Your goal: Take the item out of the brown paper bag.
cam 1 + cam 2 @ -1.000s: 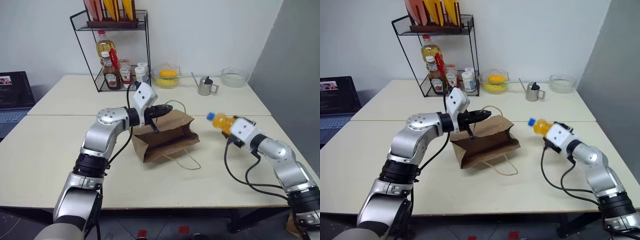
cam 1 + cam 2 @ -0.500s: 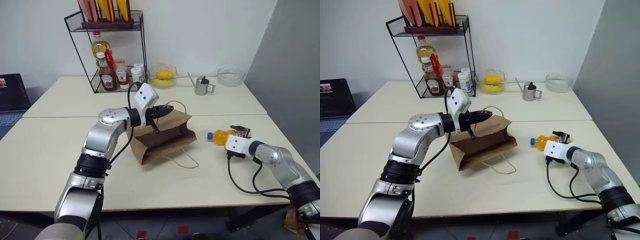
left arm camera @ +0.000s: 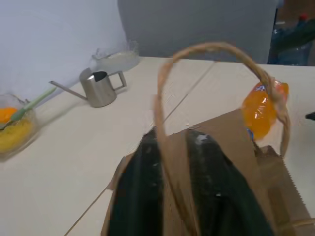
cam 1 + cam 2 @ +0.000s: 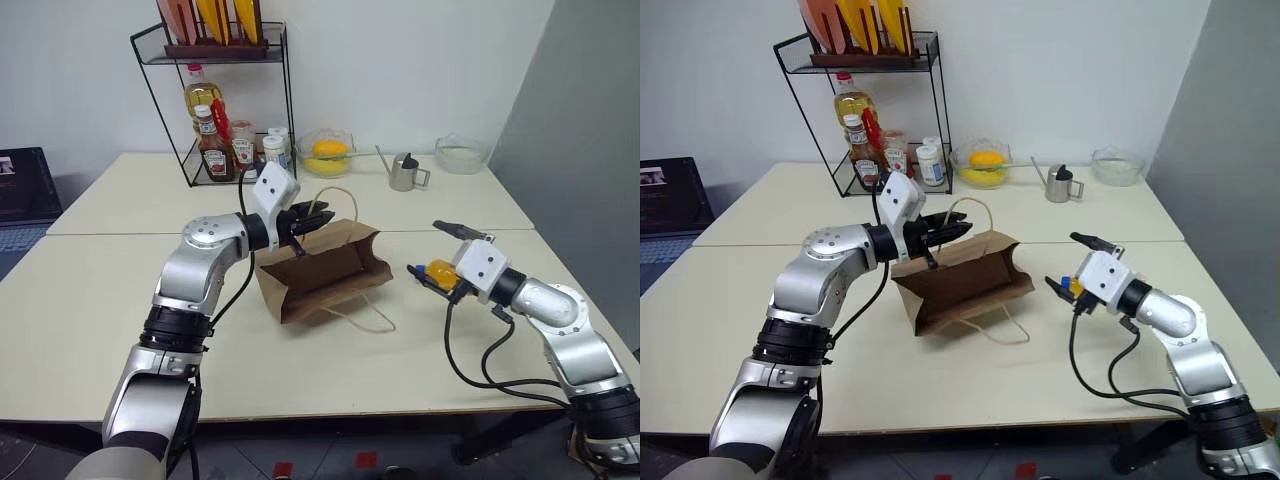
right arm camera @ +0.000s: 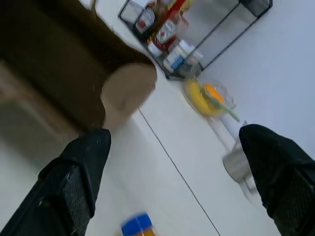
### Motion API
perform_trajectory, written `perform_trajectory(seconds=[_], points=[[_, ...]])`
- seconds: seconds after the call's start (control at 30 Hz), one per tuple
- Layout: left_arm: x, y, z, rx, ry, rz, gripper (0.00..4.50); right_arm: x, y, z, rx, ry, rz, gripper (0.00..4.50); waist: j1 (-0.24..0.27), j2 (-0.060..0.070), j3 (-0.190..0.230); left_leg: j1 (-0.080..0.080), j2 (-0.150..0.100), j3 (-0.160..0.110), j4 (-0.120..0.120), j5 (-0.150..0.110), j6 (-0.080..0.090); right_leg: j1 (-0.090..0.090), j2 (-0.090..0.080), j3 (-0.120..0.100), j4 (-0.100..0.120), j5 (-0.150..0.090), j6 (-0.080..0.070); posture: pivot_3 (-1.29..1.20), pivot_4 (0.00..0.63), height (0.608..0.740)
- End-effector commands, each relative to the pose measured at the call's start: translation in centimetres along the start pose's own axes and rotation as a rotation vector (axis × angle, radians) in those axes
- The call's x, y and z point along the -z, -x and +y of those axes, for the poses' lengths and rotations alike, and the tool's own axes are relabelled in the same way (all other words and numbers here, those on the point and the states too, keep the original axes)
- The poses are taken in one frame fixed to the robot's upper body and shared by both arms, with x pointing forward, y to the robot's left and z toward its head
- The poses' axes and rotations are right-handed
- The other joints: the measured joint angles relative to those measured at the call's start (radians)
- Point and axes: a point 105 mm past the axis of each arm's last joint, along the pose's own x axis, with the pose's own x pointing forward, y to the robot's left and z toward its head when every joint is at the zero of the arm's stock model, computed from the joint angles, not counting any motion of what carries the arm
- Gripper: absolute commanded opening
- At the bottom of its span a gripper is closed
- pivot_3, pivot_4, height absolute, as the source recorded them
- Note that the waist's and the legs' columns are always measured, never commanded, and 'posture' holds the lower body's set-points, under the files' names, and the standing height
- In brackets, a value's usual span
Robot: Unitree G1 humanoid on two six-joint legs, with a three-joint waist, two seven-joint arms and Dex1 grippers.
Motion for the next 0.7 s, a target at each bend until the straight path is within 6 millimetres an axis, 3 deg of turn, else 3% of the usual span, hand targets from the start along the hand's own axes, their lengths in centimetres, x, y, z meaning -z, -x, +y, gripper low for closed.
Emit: perform_trajectory(seconds=[0.03,0.17,0.27,0.43,0.5,0.57,0.7], points=[[-1.6,1.6,2.7,-0.088,-0.057,-0.027,2.21,-1.9,-0.6,-1.4,0.048,0.014,-0.049,4.5,0.001,0.0,0.0,0.0,0.0,0.0,0.0,0.0,0.0,0.0,0.0,0.0,0.0,0.0,0.0,0.0,0.15,0.74],[-0.9,3.5,5.3,-0.179,-0.082,0.021,3.49,-1.2,-1.0,-1.4,0.06,-0.002,-0.04,4.5,0.002,0.0,0.0,0.0,0.0,0.0,0.0,0.0,0.0,0.0,0.0,0.0,0.0,0.0,0.0,0.0,0.15,0.74],[-1.1,4.4,5.9,-0.201,-0.074,0.022,4.44,-0.9,-1.2,-1.5,0.07,-0.02,-0.039,4.5,0.002,0.0,0.0,0.0,0.0,0.0,0.0,0.0,0.0,0.0,0.0,0.0,0.0,0.0,0.0,0.0,0.15,0.74],[-2.3,6.4,6.0,-0.257,-0.006,-0.034,4.48,-0.8,-1.1,-1.4,0.087,-0.044,-0.052,4.5,0.006,0.0,0.0,0.0,0.0,0.0,0.0,0.0,0.0,0.0,0.0,0.0,0.0,0.0,0.0,0.0,0.15,0.74],[-2.8,8.5,6.3,-0.353,0.021,-0.07,4.48,-0.4,-0.9,-1.0,0.109,-0.095,-0.038,4.5,0.006,0.0,0.0,0.0,0.0,0.0,0.0,0.0,0.0,0.0,0.0,0.0,0.0,0.0,0.0,0.0,0.15,0.74],[-1.5,11.4,6.4,-0.51,0.059,-0.056,4.48,0.3,-0.7,-0.2,0.175,-0.259,-0.011,4.5,0.004,0.0,0.0,0.0,0.001,0.0,-0.001,0.0,0.0,-0.001,0.0,0.0,0.0,0.0,0.0,0.0,0.15,0.74],[3.4,16.0,5.1,-0.787,0.084,0.045,4.48,0.7,-0.6,1.7,0.253,-0.447,0.033,4.5,-0.004,0.001,0.0,0.002,0.002,0.0,-0.003,0.0,0.0,-0.001,0.0,0.001,0.002,-0.001,-0.002,0.0,0.15,0.74]])
